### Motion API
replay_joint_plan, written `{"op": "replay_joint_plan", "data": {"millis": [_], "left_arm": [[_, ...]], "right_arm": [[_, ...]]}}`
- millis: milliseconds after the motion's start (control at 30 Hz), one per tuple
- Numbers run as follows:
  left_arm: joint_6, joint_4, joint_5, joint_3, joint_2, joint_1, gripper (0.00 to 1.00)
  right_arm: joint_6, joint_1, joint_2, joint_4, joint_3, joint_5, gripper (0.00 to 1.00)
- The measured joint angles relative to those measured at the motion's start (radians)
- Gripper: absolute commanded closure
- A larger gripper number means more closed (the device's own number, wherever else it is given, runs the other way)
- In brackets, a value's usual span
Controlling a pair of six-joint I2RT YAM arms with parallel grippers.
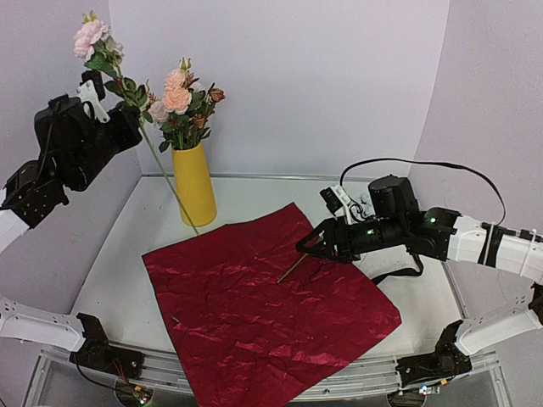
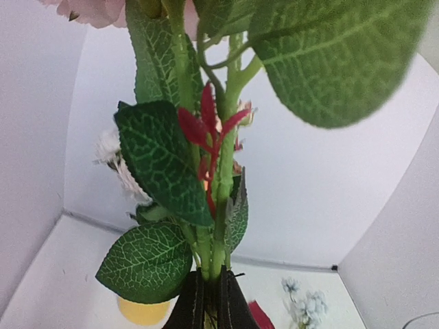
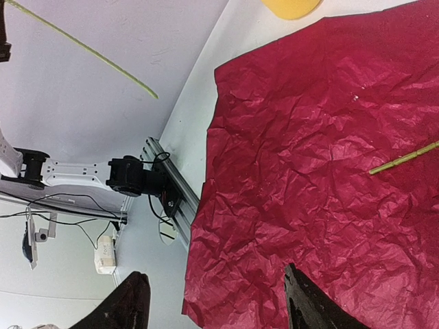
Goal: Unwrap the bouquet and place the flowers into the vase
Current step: Insert the fake flower into the vase.
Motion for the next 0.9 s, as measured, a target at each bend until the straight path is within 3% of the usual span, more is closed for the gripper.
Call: {"op": "replay_joint_plan", "data": {"millis": [167,367,633,900], "left_arm": [[0.241,0.234,-0.047,0.014,0.027,0.001,1.00],[0.472,0.377,-0.029,0.167,0.194,0.058,1.00],[0.453,0.433,0.089,0.247,0.322,0.311,1.00],[0.351,0.465,0.191,0.323,0.419,0.405,1.00]], "right_arm": [[-0.001,0.000,0.024,-0.008,0.014,0.003,0.32],[-0.004,0.000,0.027,-0.008,0.039,0.008,0.32],[-0.015,0.000,0.048,-0.017,0.084,0.014,0.32],[-0.050,0.000,0.099,-0.032,0.137,0.014,0.32]]}}
